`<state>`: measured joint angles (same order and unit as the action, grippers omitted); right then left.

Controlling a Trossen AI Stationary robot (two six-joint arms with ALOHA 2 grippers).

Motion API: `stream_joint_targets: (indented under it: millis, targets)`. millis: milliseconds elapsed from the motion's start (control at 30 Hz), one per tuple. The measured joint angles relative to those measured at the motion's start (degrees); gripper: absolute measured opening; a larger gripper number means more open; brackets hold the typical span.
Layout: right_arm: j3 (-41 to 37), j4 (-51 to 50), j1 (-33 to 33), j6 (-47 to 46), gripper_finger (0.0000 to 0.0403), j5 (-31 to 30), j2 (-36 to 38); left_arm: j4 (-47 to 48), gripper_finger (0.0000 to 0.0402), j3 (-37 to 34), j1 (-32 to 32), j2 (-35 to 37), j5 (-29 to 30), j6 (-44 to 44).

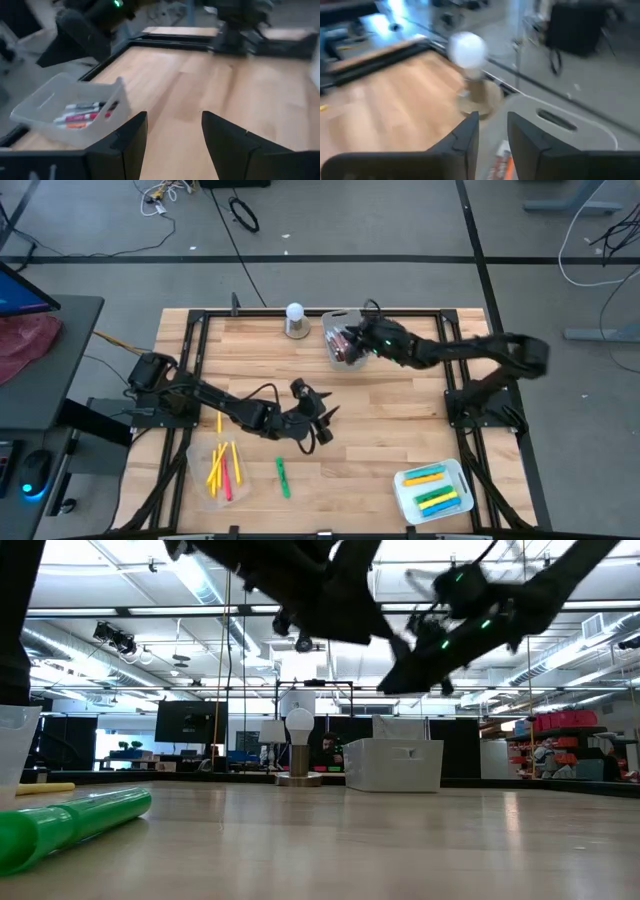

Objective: Pick & Place Markers
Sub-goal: Put the green highlighter pen into the white bin

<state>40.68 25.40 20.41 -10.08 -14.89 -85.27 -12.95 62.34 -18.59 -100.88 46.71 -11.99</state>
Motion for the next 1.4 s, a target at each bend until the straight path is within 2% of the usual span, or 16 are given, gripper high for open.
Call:
stream_joint_targets:
  millis: [133,200,300,433,567,700,867,1067,1233,1400]
  targets:
    - [-6.4,-0.2,-7.1,2.9,0.0097,0.0,9.6,13.2,0.0195,6.5,-3.9,0.0,-1.6,1.9]
    - [-10.1,-0.1,-10.9,1.9,0.0094,0.0,13.1,22.7,0.0195,10.2,-6.0,0.0,-1.7,-0.9]
    - [-16.0,2.8,-16.4,-2.2,0.0091,0.1,15.8,34.9,0.0195,14.6,-8.6,0.0,-4.5,-11.1]
    - [-23.3,11.9,-22.3,-7.0,0.0087,-0.7,15.6,43.9,0.0195,16.2,-10.7,0.0,-14.3,-29.0]
    - [-28.3,20.6,-25.4,-9.2,0.0086,-4.6,14.1,45.2,0.0195,13.8,-11.2,-0.2,-25.6,-46.5]
    - [-29.7,23.8,-25.9,-9.2,0.0086,-5.9,13.6,45.4,0.0204,9.4,-11.7,-0.3,-32.4,-64.2]
    - [-29.8,24.0,-25.9,-7.5,0.0086,-5.9,13.6,45.3,0.0239,4.0,-13.3,-0.3,-38.9,-80.0]
    - [-29.8,23.9,-25.9,-6.3,0.0086,-5.9,13.6,40.1,0.0256,-0.8,-15.5,-0.3,-38.8,-89.0]
    - [-29.8,23.9,-25.9,-5.9,0.0086,-5.9,13.6,35.7,0.0226,-4.4,-15.5,-0.2,-35.9,-93.8]
    - [-29.8,23.7,-25.9,-5.9,0.0086,-5.9,13.6,35.7,0.0186,-5.6,-14.8,-0.4,-33.4,-93.9]
